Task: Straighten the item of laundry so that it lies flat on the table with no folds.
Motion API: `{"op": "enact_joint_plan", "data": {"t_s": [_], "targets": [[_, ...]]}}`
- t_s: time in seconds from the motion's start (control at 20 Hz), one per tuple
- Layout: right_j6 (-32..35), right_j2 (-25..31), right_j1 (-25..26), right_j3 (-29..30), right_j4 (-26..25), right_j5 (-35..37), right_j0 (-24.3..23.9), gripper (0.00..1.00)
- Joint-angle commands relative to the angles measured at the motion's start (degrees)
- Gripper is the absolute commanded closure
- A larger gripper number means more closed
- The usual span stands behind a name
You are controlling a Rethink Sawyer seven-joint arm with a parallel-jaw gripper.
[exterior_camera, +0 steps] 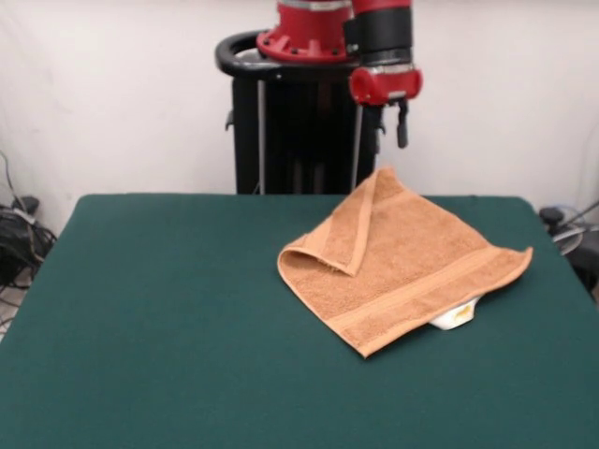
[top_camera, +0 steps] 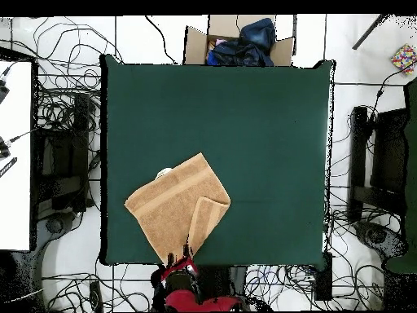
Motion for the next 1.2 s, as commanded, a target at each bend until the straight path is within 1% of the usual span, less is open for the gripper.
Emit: {"op": "enact_joint_plan", "data": {"t_s": [0.05, 0.35, 0.65, 0.85, 1.05, 1.2], "targets": [[7.8, -0.1, 0.6, -7.5, 0.8, 7.3, -1.8, 0.00], [6.8, 1.7, 1.2, -9.7, -0.1, 11.3, -4.0, 0.00], [6.3, 2.4, 2.0, -11.7, -0.8, 12.9, -5.2, 0.00], [6.3, 2.2, 3.0, -12.8, -1.4, 11.5, -5.4, 0.00], [8.1, 2.9, 2.7, -12.4, -1.8, 6.9, -6.2, 0.00], [8.5, 3.0, 3.0, -12.5, -2.1, 5.1, -6.5, 0.00]]}}
